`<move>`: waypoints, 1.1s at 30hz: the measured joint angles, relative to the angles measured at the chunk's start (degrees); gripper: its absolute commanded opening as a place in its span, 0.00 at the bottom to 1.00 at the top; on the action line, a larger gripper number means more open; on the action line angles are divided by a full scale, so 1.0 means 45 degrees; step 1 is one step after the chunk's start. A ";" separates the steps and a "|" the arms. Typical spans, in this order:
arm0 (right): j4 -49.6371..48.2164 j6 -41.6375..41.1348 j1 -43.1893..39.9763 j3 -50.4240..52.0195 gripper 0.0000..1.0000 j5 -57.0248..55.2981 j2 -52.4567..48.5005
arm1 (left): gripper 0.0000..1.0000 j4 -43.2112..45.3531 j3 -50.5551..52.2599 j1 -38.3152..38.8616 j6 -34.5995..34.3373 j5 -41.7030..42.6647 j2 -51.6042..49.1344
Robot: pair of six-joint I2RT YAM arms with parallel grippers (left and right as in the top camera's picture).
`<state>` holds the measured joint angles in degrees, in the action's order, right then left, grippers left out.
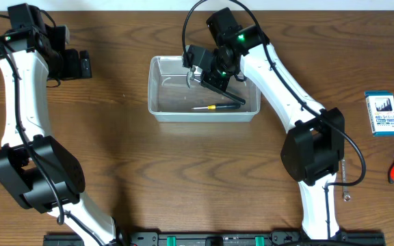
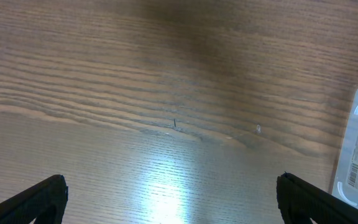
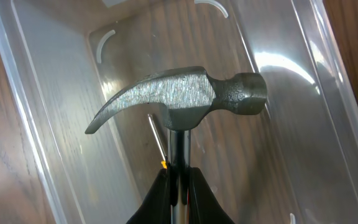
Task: Pack container
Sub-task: 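Lower the hammer into the box beside the screwdriver and release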
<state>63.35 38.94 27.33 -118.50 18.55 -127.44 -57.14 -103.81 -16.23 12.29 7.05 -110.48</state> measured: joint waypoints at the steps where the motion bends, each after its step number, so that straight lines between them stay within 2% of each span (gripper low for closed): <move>1: -0.0049 -0.0053 0.0000 0.0000 0.01 0.0005 -0.0039 | 0.98 -0.0005 0.0000 0.0000 0.0000 0.0000 0.0000; 12: -0.0097 -0.0461 0.0000 0.0058 0.01 0.0024 -0.1180 | 0.98 -0.0005 0.0000 0.0000 0.0000 0.0000 0.0000; 33: -0.0136 -0.0559 0.0000 0.0087 0.01 0.0029 -0.1214 | 0.98 -0.0005 0.0000 0.0000 0.0000 0.0000 0.0000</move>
<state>62.74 36.42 27.33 -118.10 18.68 -132.90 -57.17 -103.81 -16.23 12.29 7.05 -110.48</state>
